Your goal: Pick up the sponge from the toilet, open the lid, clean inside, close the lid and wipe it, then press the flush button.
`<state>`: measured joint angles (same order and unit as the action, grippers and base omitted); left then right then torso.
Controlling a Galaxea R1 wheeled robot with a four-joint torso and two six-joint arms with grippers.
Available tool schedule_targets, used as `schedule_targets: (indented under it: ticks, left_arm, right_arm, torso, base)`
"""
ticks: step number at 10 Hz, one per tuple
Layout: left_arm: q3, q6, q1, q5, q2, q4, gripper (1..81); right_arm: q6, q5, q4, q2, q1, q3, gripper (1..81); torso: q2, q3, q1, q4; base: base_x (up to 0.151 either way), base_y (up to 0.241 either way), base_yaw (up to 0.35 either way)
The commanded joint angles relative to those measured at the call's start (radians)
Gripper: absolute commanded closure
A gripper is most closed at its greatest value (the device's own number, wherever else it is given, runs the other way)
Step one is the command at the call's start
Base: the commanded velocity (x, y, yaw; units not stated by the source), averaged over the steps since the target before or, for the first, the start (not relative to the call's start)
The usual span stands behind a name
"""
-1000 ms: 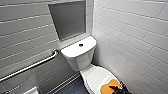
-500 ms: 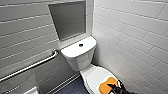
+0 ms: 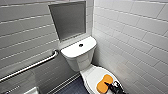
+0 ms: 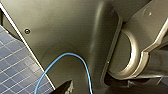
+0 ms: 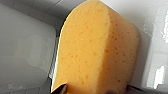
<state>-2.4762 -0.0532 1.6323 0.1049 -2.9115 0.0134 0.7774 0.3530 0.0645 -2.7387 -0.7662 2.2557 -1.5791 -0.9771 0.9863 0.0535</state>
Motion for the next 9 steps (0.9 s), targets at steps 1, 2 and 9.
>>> schedule_targets:
  ticks: [1,2,9]
  left_arm:
    - [0.008,0.003,0.028,-0.082,0.004,-0.009,1.0]
    - [0.008,0.003,0.028,-0.082,0.003,-0.007,1.0]
    - [0.108,0.004,-0.022,-0.073,0.043,0.002,1.0]
  right_arm:
    - [0.008,-0.17,0.006,0.031,0.02,-0.005,1.0]
    - [0.008,-0.169,0.008,0.047,0.021,-0.027,1.0]
    - [0.011,-0.127,0.028,0.543,0.023,-0.664,81.1]
  torso:
    - [0.0,0.0,0.0,0.0]
    - [0.0,0.0,0.0,0.0]
    - [0.0,0.0,0.0,0.0]
  base:
    - [0.0,0.0,0.0]
    - [0.0,0.0,0.0]
    - [0.0,0.0,0.0]
